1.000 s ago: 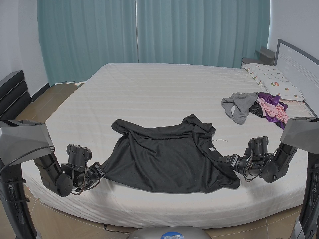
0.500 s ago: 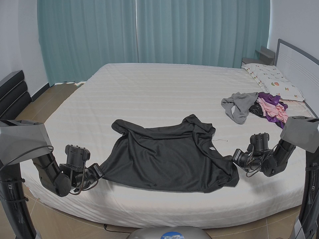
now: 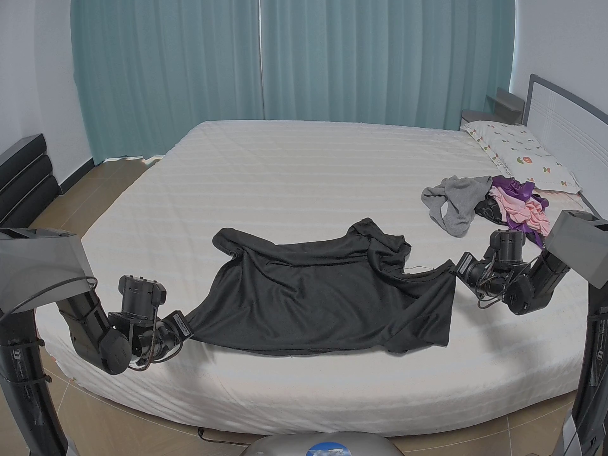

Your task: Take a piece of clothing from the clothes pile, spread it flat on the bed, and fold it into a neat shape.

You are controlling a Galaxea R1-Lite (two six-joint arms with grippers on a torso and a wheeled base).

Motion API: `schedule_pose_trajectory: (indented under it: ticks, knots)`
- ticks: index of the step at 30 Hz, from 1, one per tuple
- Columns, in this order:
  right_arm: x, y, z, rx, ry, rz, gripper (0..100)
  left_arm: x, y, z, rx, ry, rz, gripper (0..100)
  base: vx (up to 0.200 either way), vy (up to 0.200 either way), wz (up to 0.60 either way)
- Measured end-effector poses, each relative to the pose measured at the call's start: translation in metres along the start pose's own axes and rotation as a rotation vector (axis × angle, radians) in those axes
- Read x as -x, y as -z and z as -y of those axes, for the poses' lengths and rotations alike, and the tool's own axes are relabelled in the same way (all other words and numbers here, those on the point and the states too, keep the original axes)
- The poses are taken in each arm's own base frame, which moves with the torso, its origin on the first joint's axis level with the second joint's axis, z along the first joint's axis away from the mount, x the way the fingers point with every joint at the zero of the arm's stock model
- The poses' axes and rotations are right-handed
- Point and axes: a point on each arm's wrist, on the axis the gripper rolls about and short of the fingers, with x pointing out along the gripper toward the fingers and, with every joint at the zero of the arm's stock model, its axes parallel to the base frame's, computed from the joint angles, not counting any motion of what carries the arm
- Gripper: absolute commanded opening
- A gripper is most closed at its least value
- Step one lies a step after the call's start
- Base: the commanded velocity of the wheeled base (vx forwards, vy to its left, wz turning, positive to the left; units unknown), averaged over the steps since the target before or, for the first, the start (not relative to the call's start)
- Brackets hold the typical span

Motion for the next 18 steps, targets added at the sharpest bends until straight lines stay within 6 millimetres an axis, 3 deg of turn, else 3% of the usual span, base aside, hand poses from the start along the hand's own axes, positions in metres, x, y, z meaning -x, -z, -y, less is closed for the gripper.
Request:
schedule_pose_trajectory:
  ticks: [18]
  knots:
    - [-0.059,-0.021,-0.021,0.024,-0.051,0.164,0,-0.001,-0.006,0.001,0.017,0.024,0.038,0,0.000,0.000,0.00]
